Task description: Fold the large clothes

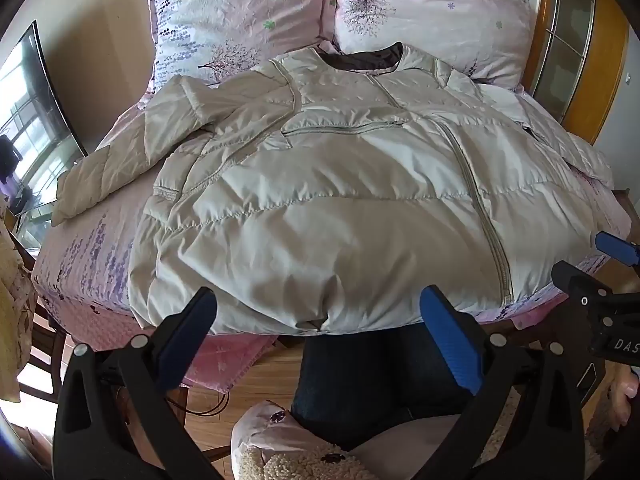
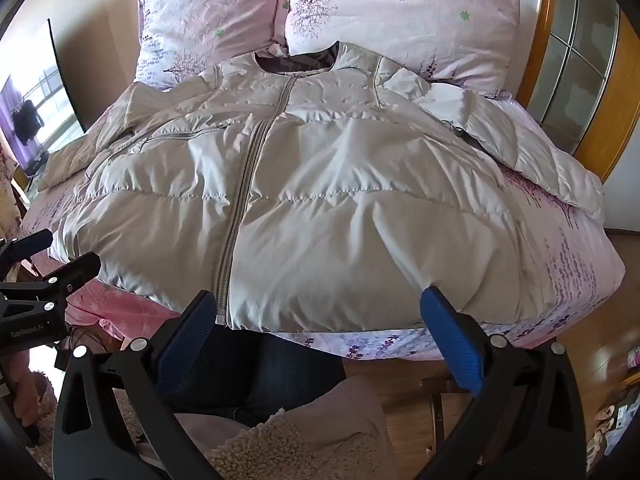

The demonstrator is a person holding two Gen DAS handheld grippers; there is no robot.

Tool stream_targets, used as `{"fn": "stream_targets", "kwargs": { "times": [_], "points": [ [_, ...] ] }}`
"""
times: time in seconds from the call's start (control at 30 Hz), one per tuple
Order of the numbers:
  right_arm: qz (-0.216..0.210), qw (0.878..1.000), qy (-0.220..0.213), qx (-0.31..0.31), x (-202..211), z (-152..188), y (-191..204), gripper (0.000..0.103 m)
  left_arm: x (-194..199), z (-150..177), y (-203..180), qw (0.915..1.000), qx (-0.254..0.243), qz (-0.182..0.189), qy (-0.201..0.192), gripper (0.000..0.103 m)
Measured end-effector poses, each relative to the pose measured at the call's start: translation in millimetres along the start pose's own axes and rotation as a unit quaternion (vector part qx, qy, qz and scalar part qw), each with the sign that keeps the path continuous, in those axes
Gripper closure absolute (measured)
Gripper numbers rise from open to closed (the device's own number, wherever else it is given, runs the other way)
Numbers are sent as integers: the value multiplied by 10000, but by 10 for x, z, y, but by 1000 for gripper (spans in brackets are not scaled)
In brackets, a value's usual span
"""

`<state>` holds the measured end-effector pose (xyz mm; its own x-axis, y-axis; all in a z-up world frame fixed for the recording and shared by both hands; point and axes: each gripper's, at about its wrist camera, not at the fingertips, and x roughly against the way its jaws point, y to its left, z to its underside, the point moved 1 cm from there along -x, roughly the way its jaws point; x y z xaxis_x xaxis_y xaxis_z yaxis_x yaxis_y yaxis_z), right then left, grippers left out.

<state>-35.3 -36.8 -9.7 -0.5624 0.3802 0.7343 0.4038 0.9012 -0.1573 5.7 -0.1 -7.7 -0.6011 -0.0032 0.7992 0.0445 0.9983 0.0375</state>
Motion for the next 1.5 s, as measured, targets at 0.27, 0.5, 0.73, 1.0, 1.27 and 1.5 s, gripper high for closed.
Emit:
{"fn": "stream_targets", "kwargs": {
  "times": [0.27,0.5,0.73,1.0,1.27,1.5],
  "points": [
    [-4,10000,2,-12,-9,5,-5,1,0,-16,36,10000,14,-20,40,2],
    [-15,10000,-1,-19,-14,10,-7,1,-11,-8,-3,10000,-25,-26,12,2],
    [-26,10000,2,-23,-21,14,-11,1,-12,0,-4,10000,-29,-21,3,2],
    [-27,10000,9,-34,-37,18,-12,1,13,-15,-53,10000,-30,-6,4,2],
    [-43,10000,6,-74,-29,23,-37,1,15,-5,-68,10000,-26,4,11,2],
    [-52,10000,13,-78,-33,20,-31,1,23,1,-92,10000,-12,5,14,2]
  ]
}}
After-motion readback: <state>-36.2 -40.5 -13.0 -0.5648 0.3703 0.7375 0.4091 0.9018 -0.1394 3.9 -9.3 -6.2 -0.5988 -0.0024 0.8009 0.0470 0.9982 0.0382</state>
